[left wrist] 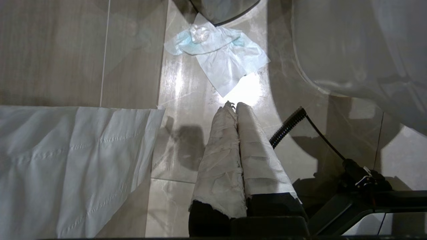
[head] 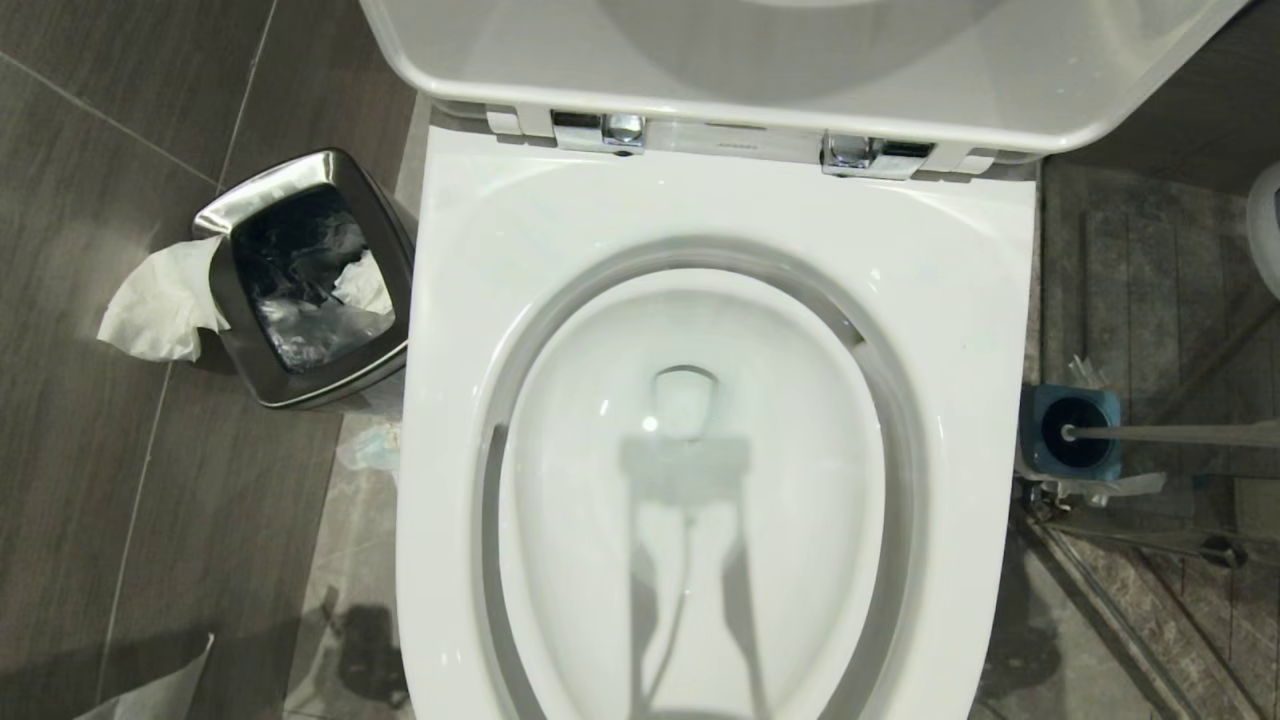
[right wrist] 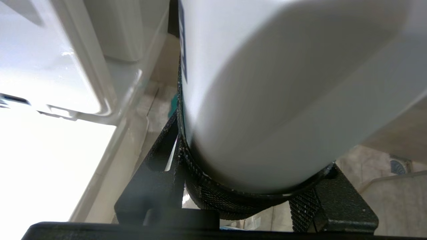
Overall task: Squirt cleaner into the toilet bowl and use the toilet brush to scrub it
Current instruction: Pour in the cleaning agent
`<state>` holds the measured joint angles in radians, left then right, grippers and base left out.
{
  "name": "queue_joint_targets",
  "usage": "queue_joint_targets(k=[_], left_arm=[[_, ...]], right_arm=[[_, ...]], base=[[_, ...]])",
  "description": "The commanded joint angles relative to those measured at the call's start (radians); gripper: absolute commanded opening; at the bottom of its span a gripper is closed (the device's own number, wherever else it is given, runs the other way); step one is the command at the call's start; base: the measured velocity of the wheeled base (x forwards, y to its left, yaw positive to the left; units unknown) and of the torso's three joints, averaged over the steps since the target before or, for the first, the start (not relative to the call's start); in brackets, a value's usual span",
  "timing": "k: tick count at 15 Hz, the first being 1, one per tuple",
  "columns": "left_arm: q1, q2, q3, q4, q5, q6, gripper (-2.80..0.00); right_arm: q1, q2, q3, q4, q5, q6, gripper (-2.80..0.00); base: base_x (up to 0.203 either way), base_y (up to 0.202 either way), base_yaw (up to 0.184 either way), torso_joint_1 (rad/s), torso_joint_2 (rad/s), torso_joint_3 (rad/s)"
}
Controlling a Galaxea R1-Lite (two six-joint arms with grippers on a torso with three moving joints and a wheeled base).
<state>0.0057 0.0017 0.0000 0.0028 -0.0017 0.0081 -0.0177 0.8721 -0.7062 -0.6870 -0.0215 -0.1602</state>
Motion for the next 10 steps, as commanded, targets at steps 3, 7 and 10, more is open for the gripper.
queue_joint_targets(k=[3, 7, 10], left_arm=[[0.0, 0.001, 0.002, 0.0, 0.0, 0.0, -2.8], [0.0, 0.001, 0.0, 0.0, 0.0, 0.0, -2.8], [0.0, 0.001, 0.001, 0.0, 0.0, 0.0, -2.8]], right_arm=[[-0.001, -0.015, 0.008, -0.006, 0.0, -0.007, -2.8], [-0.001, -0.036, 0.011, 0.016, 0.0, -0.011, -2.8], [-0.001, -0.056, 0.011, 0.048, 0.0, -0.02, -2.8]], base=[[0.0, 0.0, 0.0, 0.003, 0.0, 0.171], [0.0, 0.0, 0.0, 0.002, 0.0, 0.197], [0.0, 0.0, 0.0, 0.004, 0.0, 0.205]])
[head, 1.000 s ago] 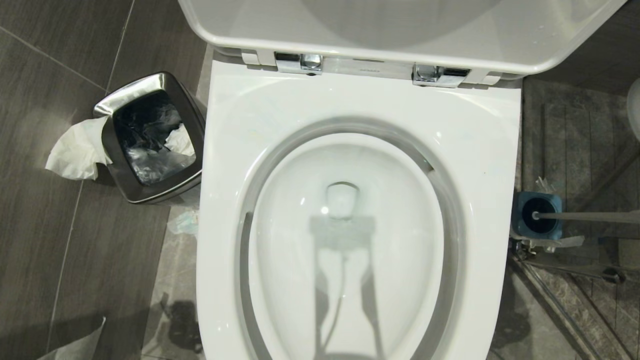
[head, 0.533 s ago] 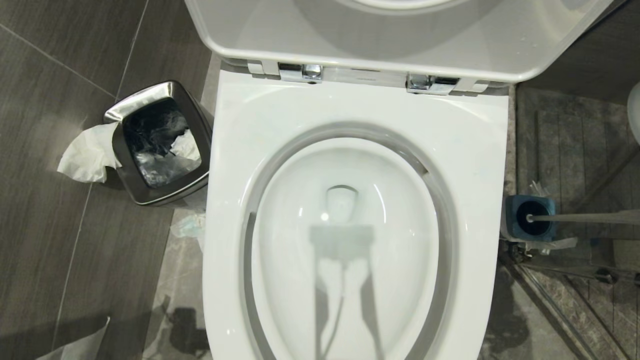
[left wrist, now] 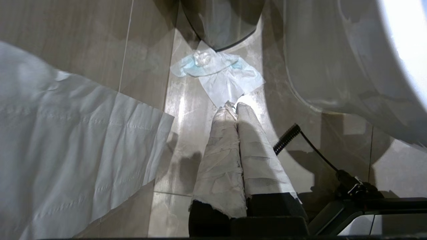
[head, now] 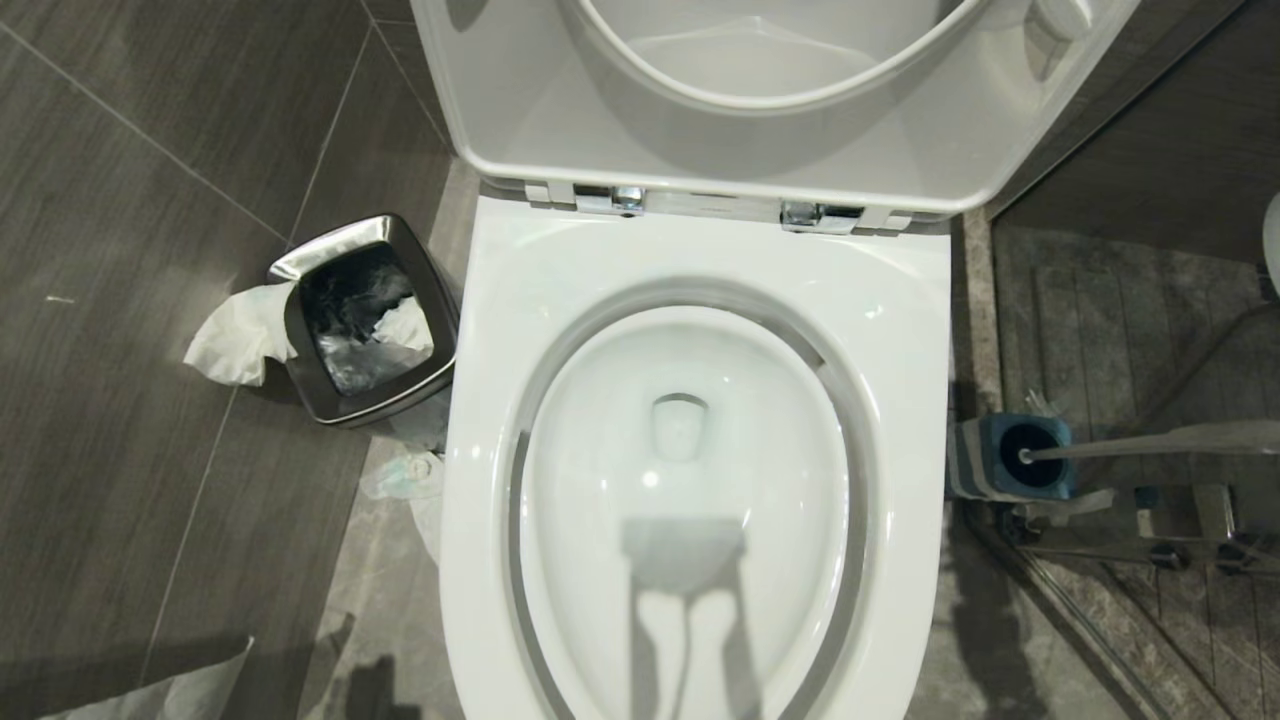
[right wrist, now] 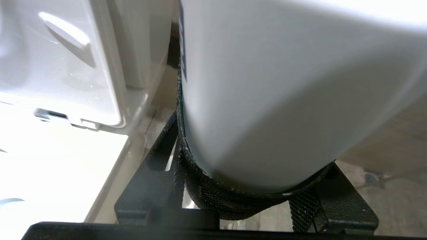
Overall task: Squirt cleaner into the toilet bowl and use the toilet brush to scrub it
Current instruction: Pour in the cleaning agent
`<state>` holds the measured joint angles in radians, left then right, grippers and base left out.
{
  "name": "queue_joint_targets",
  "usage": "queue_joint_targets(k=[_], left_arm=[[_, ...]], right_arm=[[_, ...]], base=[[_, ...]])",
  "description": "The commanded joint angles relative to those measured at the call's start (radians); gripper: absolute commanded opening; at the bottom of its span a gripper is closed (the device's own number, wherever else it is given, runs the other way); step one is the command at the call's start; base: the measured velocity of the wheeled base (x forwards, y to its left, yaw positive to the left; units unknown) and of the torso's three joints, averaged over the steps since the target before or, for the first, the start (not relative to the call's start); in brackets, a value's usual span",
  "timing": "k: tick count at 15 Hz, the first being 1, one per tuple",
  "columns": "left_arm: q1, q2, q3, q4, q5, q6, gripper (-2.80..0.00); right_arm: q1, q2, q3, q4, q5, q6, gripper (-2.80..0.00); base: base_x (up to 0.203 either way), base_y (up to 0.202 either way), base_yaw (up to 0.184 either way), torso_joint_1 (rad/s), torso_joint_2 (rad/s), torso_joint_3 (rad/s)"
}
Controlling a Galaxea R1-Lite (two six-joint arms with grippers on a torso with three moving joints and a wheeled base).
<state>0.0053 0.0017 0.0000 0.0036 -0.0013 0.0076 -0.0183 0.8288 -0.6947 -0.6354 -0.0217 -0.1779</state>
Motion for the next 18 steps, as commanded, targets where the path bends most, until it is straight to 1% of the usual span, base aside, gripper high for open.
queue_joint_targets(k=[1, 7, 11, 16, 18], left_arm=[[0.001, 0.001, 0.0, -0.001, 0.0, 0.0, -2.8], [0.001, 0.001, 0.002, 0.001, 0.0, 0.005, -2.8], [0.001, 0.001, 0.0, 0.001, 0.0, 0.005, -2.8], [0.001, 0.001, 0.0, 0.001, 0.0, 0.005, -2.8], [0.001, 0.001, 0.0, 0.001, 0.0, 0.003, -2.8]], right_arm=[[0.0, -0.014, 0.0, -0.003, 0.0, -0.005, -2.8], [0.0, -0.021, 0.001, 0.0, 0.0, -0.006, -2.8], [0.001, -0.064, 0.009, 0.097, 0.004, -0.014, -2.8], [0.001, -0.082, 0.0, 0.164, 0.016, -0.012, -2.8], [0.002, -0.093, -0.002, 0.197, 0.016, -0.009, -2.8]], base=[[0.0, 0.0, 0.0, 0.003, 0.0, 0.207], [0.0, 0.0, 0.0, 0.0, 0.0, 0.199], [0.0, 0.0, 0.0, 0.002, 0.0, 0.201], [0.0, 0.0, 0.0, 0.001, 0.0, 0.201], [0.0, 0.0, 0.0, 0.003, 0.0, 0.085]])
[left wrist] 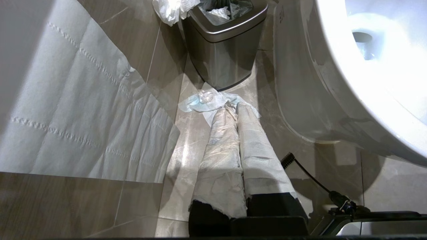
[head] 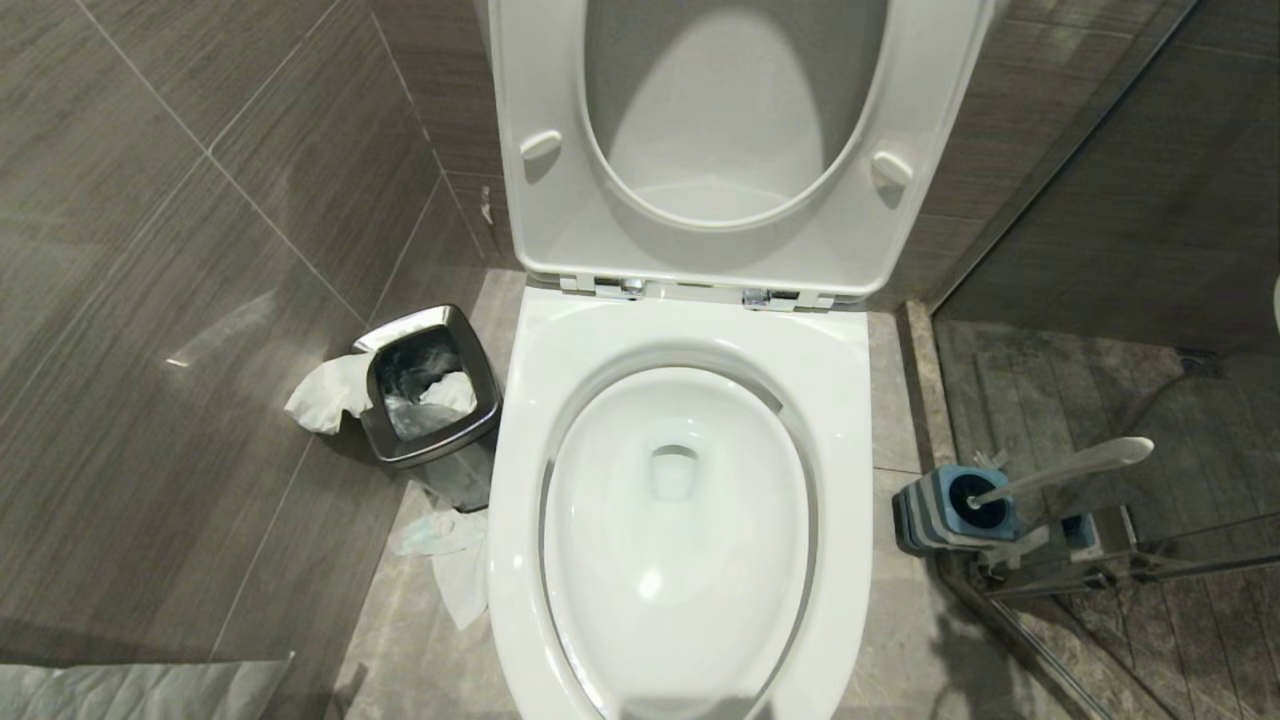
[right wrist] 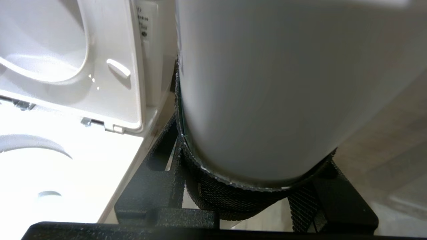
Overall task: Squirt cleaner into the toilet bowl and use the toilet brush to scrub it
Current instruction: Pour in the cleaning agent
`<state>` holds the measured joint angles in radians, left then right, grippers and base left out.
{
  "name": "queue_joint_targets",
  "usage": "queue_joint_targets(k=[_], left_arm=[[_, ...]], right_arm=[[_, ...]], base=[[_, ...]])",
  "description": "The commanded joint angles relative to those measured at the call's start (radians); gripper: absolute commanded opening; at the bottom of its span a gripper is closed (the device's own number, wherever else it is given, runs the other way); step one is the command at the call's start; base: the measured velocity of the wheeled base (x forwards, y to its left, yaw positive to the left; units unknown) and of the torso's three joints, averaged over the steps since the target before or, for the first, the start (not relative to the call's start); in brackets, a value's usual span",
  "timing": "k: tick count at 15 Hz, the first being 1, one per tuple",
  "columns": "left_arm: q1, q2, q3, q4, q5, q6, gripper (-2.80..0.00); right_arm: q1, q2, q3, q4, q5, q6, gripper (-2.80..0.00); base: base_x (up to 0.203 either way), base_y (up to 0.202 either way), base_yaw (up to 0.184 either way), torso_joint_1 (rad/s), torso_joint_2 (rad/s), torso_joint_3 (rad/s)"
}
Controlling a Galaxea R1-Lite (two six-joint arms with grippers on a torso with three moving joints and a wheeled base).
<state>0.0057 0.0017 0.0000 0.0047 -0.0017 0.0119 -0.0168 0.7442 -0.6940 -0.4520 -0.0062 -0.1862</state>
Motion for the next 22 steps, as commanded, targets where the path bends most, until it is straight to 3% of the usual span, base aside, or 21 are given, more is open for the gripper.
queue_joint_targets(k=[1, 6, 13, 17, 22], left_arm=[[0.0, 0.001, 0.0, 0.0, 0.0, -0.003, -2.8], [0.0, 0.001, 0.002, 0.0, 0.0, -0.004, -2.8], [0.0, 0.001, 0.0, -0.002, 0.002, -0.004, -2.8], [0.0, 0.001, 0.0, 0.0, 0.0, -0.004, -2.8], [0.0, 0.001, 0.0, -0.002, 0.002, -0.004, -2.8]], right_arm=[[0.0, -0.015, -0.01, 0.048, 0.0, 0.002, -2.8], [0.0, -0.023, -0.083, 0.245, -0.001, 0.02, -2.8], [0.026, 0.1, -0.145, 0.256, 0.053, 0.048, -2.8], [0.122, 0.195, -0.145, 0.252, 0.06, 0.038, -2.8], [0.262, 0.3, -0.161, 0.202, 0.027, -0.059, -2.8]], base=[[0.0, 0.0, 0.0, 0.003, 0.0, 0.034], [0.0, 0.0, 0.0, 0.0, 0.0, 0.005], [0.0, 0.0, 0.0, 0.0, 0.0, 0.0], [0.0, 0.0, 0.0, 0.0, 0.0, 0.0], [0.0, 0.0, 0.0, 0.0, 0.0, 0.0]])
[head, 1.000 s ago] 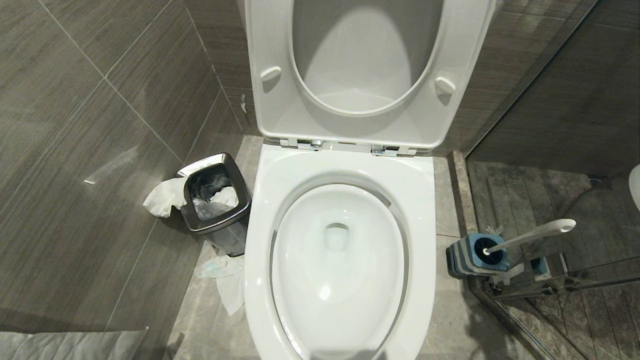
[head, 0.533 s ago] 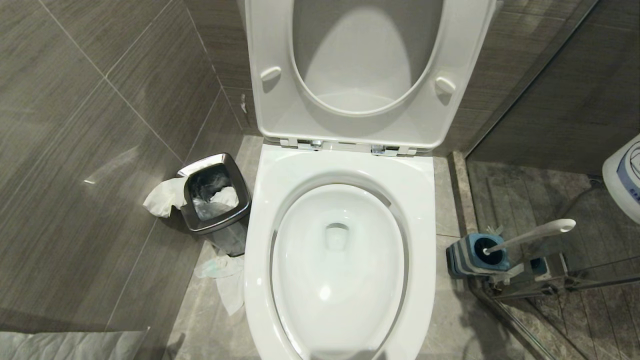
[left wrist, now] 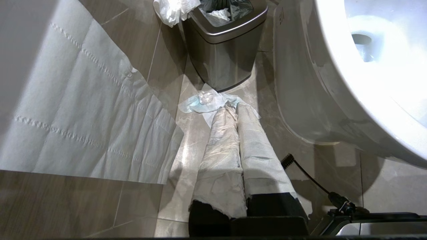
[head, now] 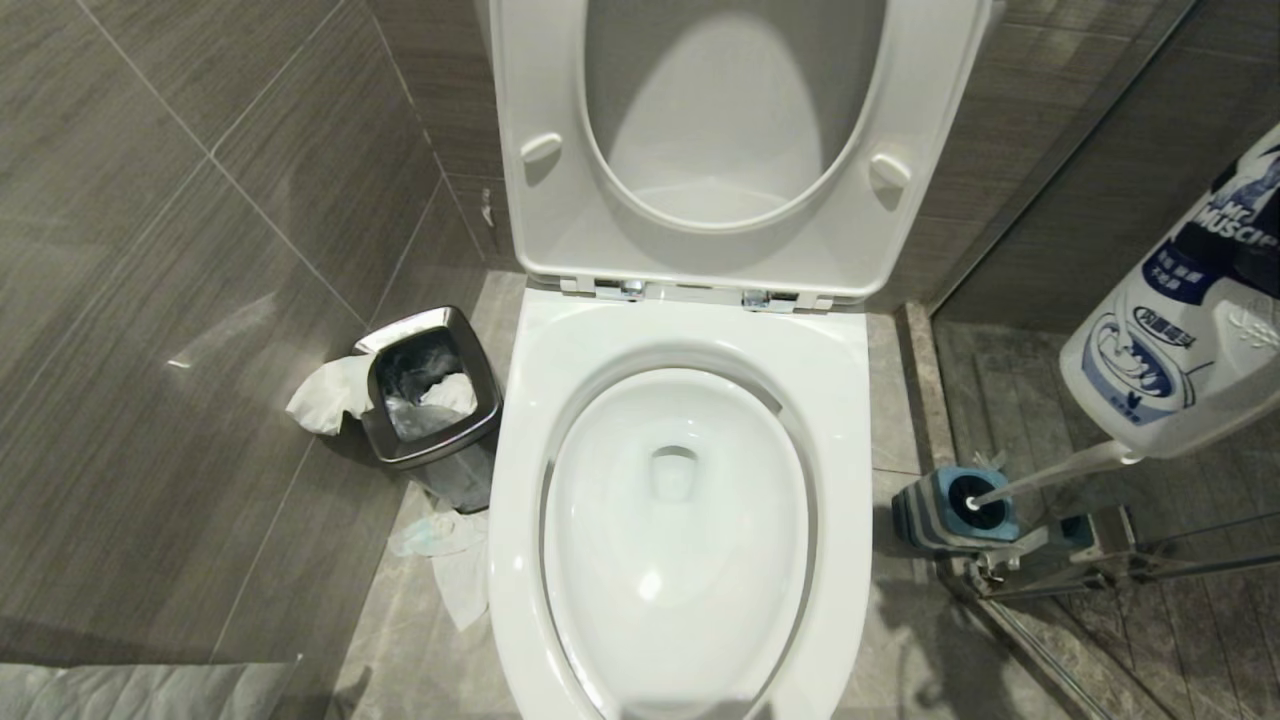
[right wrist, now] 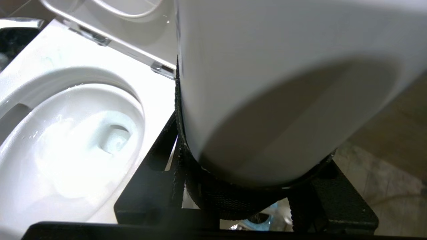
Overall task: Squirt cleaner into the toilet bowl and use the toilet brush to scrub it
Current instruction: Pour in the cleaning agent
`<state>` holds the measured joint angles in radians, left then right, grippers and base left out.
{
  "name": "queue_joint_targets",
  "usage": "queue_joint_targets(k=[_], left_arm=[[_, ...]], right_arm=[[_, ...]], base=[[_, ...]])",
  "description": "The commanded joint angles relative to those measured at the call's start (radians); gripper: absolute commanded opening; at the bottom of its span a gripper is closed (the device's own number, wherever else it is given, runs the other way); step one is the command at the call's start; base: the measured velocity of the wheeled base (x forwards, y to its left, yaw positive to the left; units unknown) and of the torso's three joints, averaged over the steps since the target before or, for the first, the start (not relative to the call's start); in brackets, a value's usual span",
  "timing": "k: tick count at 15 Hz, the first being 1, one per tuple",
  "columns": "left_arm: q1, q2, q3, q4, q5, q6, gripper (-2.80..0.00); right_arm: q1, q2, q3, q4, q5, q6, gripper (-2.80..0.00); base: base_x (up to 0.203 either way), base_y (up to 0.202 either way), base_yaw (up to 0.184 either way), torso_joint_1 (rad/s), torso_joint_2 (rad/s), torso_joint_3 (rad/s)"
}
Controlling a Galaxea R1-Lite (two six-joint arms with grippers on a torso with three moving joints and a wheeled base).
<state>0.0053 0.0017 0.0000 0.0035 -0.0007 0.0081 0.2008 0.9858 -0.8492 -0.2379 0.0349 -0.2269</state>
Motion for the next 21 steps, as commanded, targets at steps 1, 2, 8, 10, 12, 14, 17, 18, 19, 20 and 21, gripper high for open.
queue_joint_targets(k=[1, 2, 8, 10, 12, 14, 17, 18, 19, 20, 21], left_arm=[[0.001, 0.001, 0.0, 0.0, -0.001, 0.0, -2.8], [0.001, 0.001, 0.0, 0.0, 0.001, 0.0, -2.8], [0.001, 0.001, 0.0, 0.0, -0.001, 0.001, -2.8], [0.001, 0.001, 0.0, 0.0, -0.001, 0.001, -2.8], [0.001, 0.001, 0.001, 0.0, -0.001, 0.001, -2.8], [0.001, 0.001, 0.001, 0.0, -0.001, 0.001, -2.8], [0.001, 0.001, 0.0, 0.0, -0.002, 0.003, -2.8], [0.001, 0.001, 0.0, 0.0, -0.002, 0.003, -2.8], [0.001, 0.001, 0.0, 0.001, -0.002, 0.003, -2.8], [0.001, 0.001, 0.0, 0.0, -0.001, 0.003, -2.8], [0.001, 0.001, 0.0, 0.0, -0.001, 0.003, -2.8]], right_arm=[[0.07, 0.084, -0.012, -0.028, -0.041, -0.035, -2.8], [0.1, 0.109, -0.019, -0.046, -0.075, -0.045, -2.8], [0.228, 0.192, -0.052, -0.058, -0.22, -0.101, -2.8], [0.282, 0.223, -0.079, -0.058, -0.275, -0.101, -2.8], [0.334, 0.247, -0.092, -0.058, -0.32, -0.101, -2.8], [0.371, 0.267, -0.107, -0.058, -0.36, -0.101, -2.8], [0.439, 0.3, -0.136, -0.058, -0.439, -0.109, -2.8], [0.457, 0.306, -0.137, -0.057, -0.464, -0.109, -2.8], [0.464, 0.306, -0.136, -0.057, -0.475, -0.112, -2.8], [0.468, 0.306, -0.136, -0.056, -0.477, -0.133, -2.8], [0.469, 0.306, -0.132, -0.057, -0.477, -0.163, -2.8]], base=[[0.0, 0.0, 0.0, 0.0, 0.0, 0.0], [0.0, 0.0, 0.0, 0.0, 0.0, 0.0], [0.0, 0.0, 0.0, 0.0, 0.0, 0.0], [0.0, 0.0, 0.0, 0.0, 0.0, 0.0], [0.0, 0.0, 0.0, 0.0, 0.0, 0.0], [0.0, 0.0, 0.0, 0.0, 0.0, 0.0], [0.0, 0.0, 0.0, 0.0, 0.0, 0.0], [0.0, 0.0, 0.0, 0.0, 0.0, 0.0], [0.0, 0.0, 0.0, 0.0, 0.0, 0.0], [0.0, 0.0, 0.0, 0.0, 0.0, 0.0], [0.0, 0.0, 0.0, 0.0, 0.0, 0.0]])
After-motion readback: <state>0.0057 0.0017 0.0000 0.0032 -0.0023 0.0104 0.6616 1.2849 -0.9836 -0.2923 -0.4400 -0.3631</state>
